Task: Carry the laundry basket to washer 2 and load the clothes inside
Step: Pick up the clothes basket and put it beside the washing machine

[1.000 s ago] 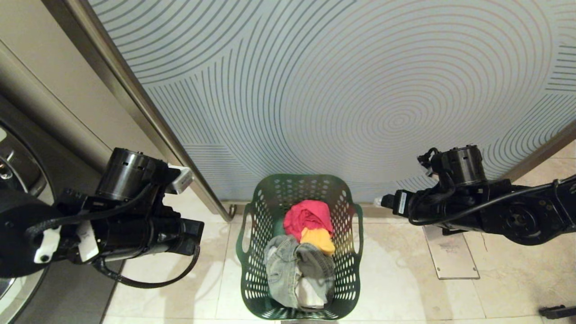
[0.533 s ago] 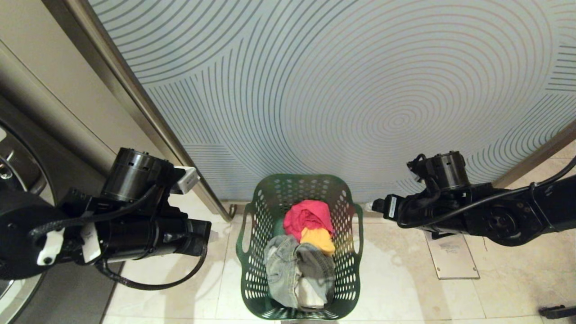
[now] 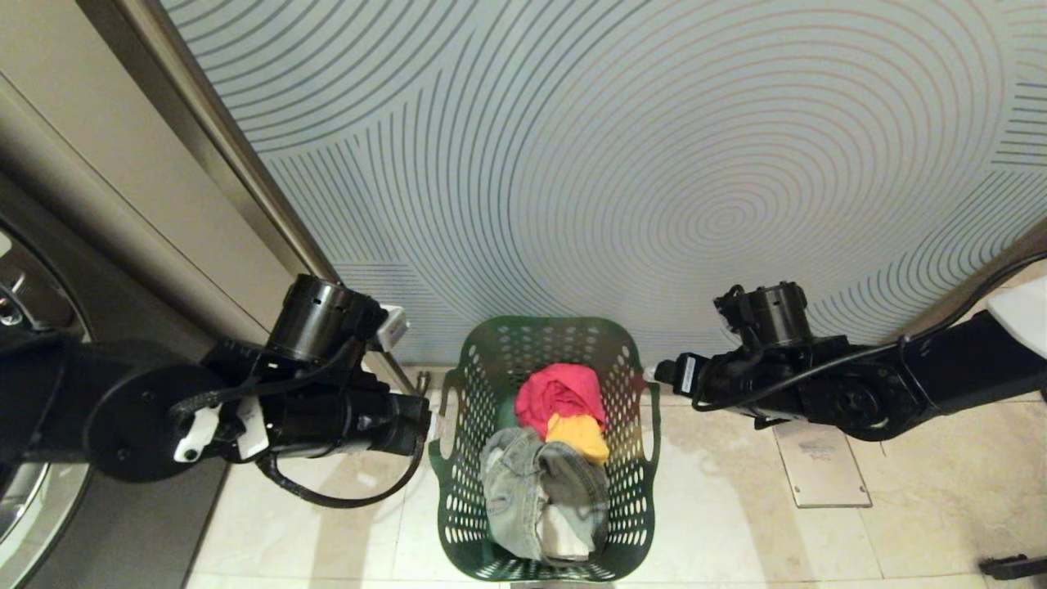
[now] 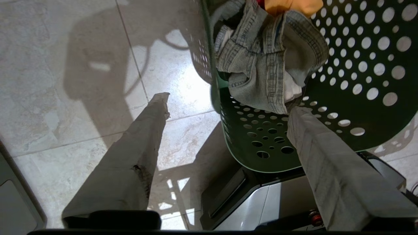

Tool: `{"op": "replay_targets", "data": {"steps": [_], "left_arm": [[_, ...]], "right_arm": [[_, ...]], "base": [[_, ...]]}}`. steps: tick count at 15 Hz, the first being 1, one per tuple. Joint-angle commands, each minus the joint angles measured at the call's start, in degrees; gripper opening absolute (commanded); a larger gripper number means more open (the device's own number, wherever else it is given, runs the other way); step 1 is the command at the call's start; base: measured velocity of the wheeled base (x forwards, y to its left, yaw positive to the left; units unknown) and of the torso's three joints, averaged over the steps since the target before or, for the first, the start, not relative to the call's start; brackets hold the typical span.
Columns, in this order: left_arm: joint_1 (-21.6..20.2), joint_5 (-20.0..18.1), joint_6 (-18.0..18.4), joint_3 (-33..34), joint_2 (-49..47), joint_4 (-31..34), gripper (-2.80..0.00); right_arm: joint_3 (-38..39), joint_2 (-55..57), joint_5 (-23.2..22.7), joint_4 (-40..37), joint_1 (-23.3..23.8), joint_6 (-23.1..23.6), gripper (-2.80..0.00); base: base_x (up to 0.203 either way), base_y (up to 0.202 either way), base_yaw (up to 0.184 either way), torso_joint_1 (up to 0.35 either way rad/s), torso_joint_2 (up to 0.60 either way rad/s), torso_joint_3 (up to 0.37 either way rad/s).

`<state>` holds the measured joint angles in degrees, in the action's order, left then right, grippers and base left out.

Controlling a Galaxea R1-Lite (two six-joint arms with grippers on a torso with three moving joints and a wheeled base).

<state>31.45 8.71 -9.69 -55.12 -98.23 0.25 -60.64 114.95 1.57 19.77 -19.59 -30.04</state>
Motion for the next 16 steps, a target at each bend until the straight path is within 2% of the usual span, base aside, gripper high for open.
{"op": "replay_targets", "data": {"steps": [1,3,9,12,16], "left_arm": [[1.1,0.3,-0.1,-1.4,-4.1,-0.1,0.00],[1.2,1.0,-0.1,-3.1,-5.7,-0.1,0.00],[1.2,0.8,-0.2,-6.2,-10.0,0.0,0.00],[1.2,0.1,-0.3,-6.8,-12.7,-0.1,0.00],[1.6,-1.0,-0.7,-11.0,-16.8,0.1,0.00]], "right_arm": [[-2.1,3.1,-0.1,0.3,-0.2,-0.2,0.00],[-4.1,4.1,-0.3,0.3,-0.6,-0.1,0.00],[-8.9,7.3,-0.3,-0.1,-6.6,-0.3,0.00],[-9.7,8.5,-0.3,0.0,-9.2,-2.0,0.00],[-9.5,9.0,-0.3,0.1,-9.8,-4.8,0.00]], "base": [[0.000,0.000,0.000,0.000,0.00,0.000],[0.000,0.000,0.000,0.000,0.00,0.000],[0.000,0.000,0.000,0.000,0.00,0.000],[0.000,0.000,0.000,0.000,0.00,0.000],[0.000,0.000,0.000,0.000,0.00,0.000]]}}
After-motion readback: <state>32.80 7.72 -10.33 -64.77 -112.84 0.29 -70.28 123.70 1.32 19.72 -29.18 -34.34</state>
